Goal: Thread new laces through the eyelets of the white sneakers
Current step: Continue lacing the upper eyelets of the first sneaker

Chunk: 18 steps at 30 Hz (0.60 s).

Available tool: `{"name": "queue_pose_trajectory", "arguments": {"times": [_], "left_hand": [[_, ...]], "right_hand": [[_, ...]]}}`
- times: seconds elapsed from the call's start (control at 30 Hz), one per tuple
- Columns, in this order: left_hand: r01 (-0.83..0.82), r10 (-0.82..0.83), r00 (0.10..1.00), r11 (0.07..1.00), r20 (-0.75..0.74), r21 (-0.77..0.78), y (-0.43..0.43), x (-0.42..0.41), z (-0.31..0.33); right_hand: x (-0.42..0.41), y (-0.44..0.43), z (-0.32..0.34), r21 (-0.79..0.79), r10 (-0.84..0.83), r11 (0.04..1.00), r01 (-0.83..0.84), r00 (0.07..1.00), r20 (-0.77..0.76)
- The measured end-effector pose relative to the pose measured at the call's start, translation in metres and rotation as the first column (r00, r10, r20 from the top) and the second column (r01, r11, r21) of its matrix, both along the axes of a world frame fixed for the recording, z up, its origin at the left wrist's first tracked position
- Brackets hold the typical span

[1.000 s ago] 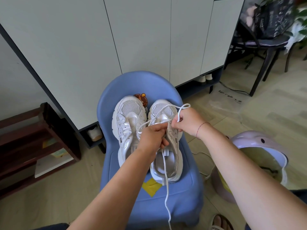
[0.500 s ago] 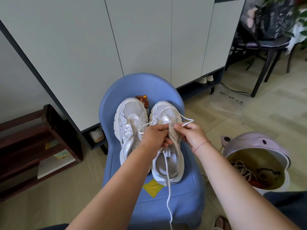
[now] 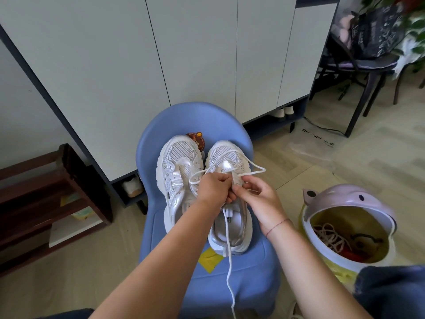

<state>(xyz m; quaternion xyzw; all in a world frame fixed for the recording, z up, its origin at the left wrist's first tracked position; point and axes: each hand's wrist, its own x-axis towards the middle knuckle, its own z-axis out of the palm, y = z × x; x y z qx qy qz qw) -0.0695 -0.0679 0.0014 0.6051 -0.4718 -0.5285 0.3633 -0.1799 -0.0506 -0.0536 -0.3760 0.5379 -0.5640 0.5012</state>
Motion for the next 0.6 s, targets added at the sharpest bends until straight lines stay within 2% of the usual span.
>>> {"name": "queue_pose_trajectory", "arguments": {"times": [0.13,0.17,0.27,0.4,0.6], "left_hand": [[-0.037,0.036,0.999,0.999,-0.022,-0.031,0.002,0.001,-0.003],[-0.056,0.055,0.998,0.998,-0.041,-0.033,0.002,0.000,-0.003],[-0.118,0.113,0.988,0.992,-0.108,-0.036,0.004,-0.001,-0.005],[-0.230,0.218,0.960,0.972,-0.176,-0.048,0.007,-0.006,-0.007],[-0.356,0.322,0.865,0.934,-0.384,-0.019,0.009,-0.006,-0.006]], "right_hand": [[0.000,-0.004,0.008,-0.007,-0.058,0.998,0.058,0.980,-0.192],[-0.001,-0.004,0.005,0.002,-0.071,0.997,0.073,0.978,-0.195],[-0.003,0.000,-0.006,0.055,-0.053,0.997,0.059,0.993,-0.103],[-0.005,0.001,-0.010,0.091,-0.096,0.991,0.103,0.993,-0.072],[0.000,0.004,-0.012,0.079,-0.174,0.981,0.177,0.984,-0.046]]}}
